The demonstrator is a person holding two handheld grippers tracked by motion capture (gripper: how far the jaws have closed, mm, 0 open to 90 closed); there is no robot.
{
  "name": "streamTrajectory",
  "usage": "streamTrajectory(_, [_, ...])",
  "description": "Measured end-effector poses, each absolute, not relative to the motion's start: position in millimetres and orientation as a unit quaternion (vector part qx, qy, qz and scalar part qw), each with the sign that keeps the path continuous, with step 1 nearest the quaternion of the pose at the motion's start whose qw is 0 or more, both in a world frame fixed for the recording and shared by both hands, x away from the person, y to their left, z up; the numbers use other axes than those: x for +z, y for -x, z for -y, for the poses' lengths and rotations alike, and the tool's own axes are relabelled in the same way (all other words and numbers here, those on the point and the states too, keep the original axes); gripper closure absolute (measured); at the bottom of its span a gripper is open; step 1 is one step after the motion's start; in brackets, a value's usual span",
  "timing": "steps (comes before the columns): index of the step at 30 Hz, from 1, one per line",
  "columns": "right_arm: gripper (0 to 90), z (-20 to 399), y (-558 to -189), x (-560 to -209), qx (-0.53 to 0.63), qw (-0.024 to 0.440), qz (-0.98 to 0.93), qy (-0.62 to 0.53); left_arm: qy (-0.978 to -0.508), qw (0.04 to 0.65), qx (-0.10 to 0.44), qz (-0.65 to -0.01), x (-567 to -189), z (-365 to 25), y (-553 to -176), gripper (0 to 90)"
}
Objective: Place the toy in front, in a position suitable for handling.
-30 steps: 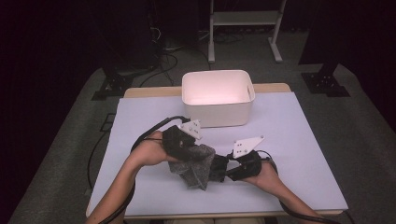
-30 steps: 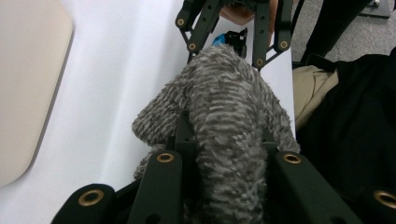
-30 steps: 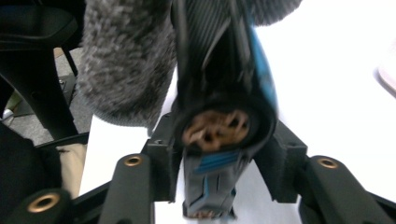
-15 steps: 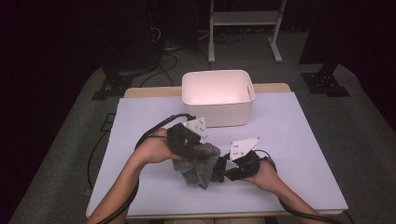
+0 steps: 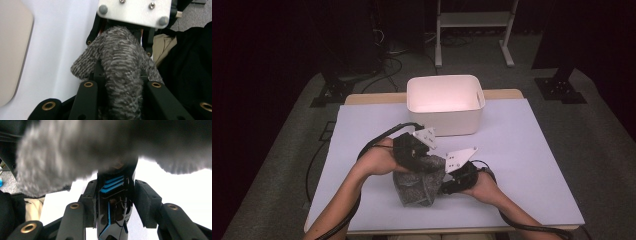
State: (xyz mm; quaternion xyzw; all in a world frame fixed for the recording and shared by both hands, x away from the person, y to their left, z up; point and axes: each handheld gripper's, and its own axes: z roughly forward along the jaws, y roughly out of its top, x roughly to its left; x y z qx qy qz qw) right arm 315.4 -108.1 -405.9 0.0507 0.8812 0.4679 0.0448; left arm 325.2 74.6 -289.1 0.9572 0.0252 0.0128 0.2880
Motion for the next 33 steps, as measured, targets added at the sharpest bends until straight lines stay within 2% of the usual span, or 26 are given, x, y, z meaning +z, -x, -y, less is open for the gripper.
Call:
streamTrajectory(9, [55.8, 118, -318, -405, 0.468, 0.038, -0.881, -0.059, -0.953, 0.298, 0.026, -0.055, -287, -104, -325, 72.2])
streamTrajectory(18, [55.7, 132, -320, -407, 0.478, 0.029, -0.875, -0.074, -0.952, 0.295, 0.004, -0.075, -308, -118, -329, 72.2])
streamTrajectory(26, [55.8, 129, -320, -406, 0.478, 0.029, -0.875, -0.076, -0.948, 0.314, 0.003, -0.050, -296, -102, -326, 72.2])
streamTrajectory(33, [55.7, 118, -321, -406, 0.474, 0.028, -0.878, -0.066, -0.953, 0.302, 0.005, -0.018, -289, -75, -327, 71.9])
